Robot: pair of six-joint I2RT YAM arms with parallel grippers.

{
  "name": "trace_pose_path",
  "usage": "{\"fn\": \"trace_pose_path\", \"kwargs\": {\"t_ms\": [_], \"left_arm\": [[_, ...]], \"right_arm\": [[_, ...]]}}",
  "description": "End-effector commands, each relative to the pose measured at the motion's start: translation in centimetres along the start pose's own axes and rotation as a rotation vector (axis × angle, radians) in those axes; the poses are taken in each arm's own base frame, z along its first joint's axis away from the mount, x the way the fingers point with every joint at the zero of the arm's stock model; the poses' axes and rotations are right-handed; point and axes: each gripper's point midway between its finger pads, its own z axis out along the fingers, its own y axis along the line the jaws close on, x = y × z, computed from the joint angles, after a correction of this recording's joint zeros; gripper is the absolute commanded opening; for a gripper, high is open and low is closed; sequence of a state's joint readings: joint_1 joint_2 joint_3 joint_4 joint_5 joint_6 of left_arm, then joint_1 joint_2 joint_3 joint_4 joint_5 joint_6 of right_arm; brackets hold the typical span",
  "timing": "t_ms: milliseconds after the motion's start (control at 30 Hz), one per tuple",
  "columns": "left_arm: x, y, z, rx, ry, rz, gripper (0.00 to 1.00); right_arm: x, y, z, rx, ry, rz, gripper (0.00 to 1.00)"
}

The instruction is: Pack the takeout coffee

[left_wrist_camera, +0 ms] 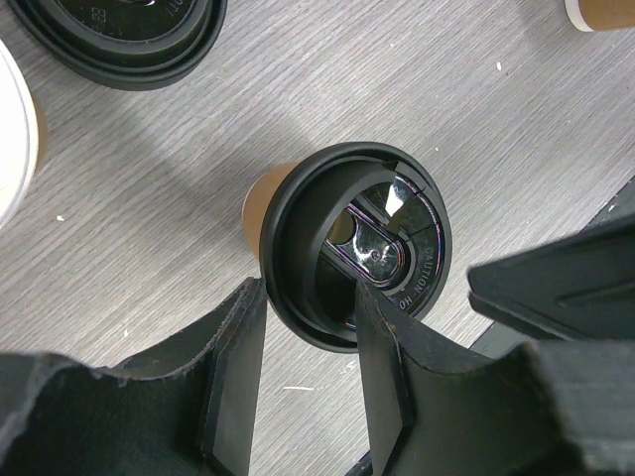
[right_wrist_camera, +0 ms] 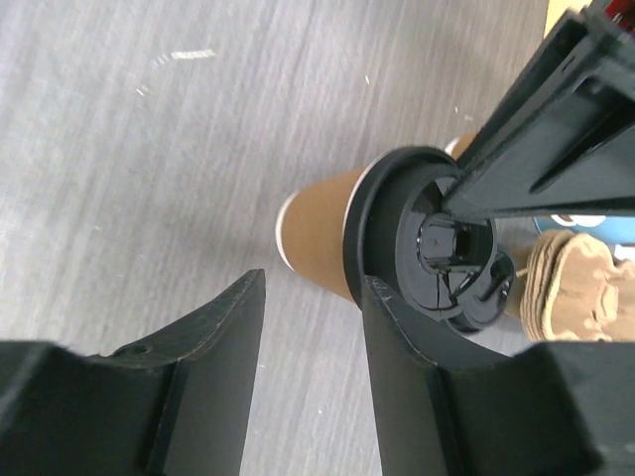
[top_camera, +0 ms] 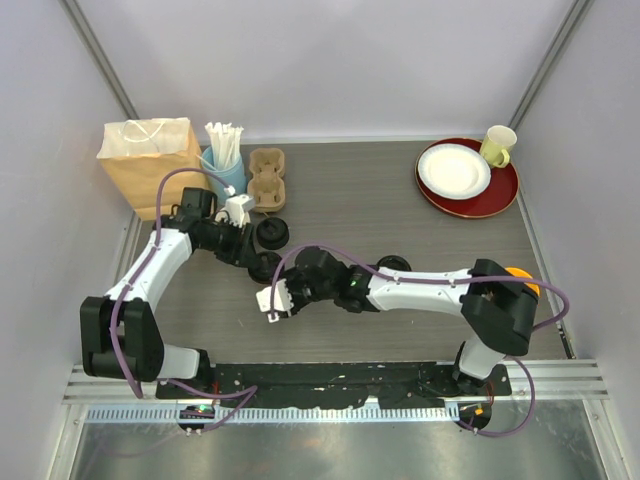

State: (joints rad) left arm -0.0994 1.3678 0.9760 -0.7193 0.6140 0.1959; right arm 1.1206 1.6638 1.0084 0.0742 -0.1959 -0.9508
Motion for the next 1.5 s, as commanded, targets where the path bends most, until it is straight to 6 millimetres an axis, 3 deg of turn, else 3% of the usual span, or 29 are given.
{"fn": "trace_pose_path", "kwargs": {"t_ms": [0, 100, 233, 267, 467, 900, 1167, 1367, 1467], "left_arm": [[-0.4, -0.8, -0.4, 0.026, -0.016, 0.037, 0.44], [-0.6, -0.9, -0.6, 0.029, -0.023, 0.048, 0.44], [-0.9, -1.3, -1.0, 0.035, -0.035, 0.060, 0.44], [-1.1, -1.3, -1.1, 0.036, -0.041, 0.062, 0.45], [-1.2, -1.5, -1.4, 0.034, -0.054, 0.079, 0.46], [-0.9, -1.4, -1.1, 0.034, -0.041, 0.070, 0.45], [-0.9, -1.3, -1.0, 0.035, -0.037, 0.068, 0.45], [-0.4, -0.9, -0.4, 0.041, -0.004, 0.045, 0.45], [-0.3, -0.9, -0.4, 0.042, 0.000, 0.044, 0.44]], "right_arm": [[-5.6, -0.7, -2.2, -0.049, -0.190, 0.060, 0.50], [-7.1, -2.5, -2.4, -0.022, -0.245, 0.139, 0.51], [-6.2, -6.6, -1.4, 0.046, -0.243, 0.308, 0.45], [-5.2, -6.0, -0.2, 0.025, -0.210, 0.332, 0.45], [-4.3, -6.7, 1.4, 0.038, -0.185, 0.363, 0.46], [-1.4, -4.6, 3.5, 0.000, -0.105, 0.384, 0.43], [2.9, -1.6, 4.0, -0.028, 0.037, 0.406, 0.43], [4.6, -0.6, 4.5, -0.026, 0.102, 0.417, 0.41], [6.2, 1.2, 4.5, -0.061, 0.166, 0.441, 0.40]]}}
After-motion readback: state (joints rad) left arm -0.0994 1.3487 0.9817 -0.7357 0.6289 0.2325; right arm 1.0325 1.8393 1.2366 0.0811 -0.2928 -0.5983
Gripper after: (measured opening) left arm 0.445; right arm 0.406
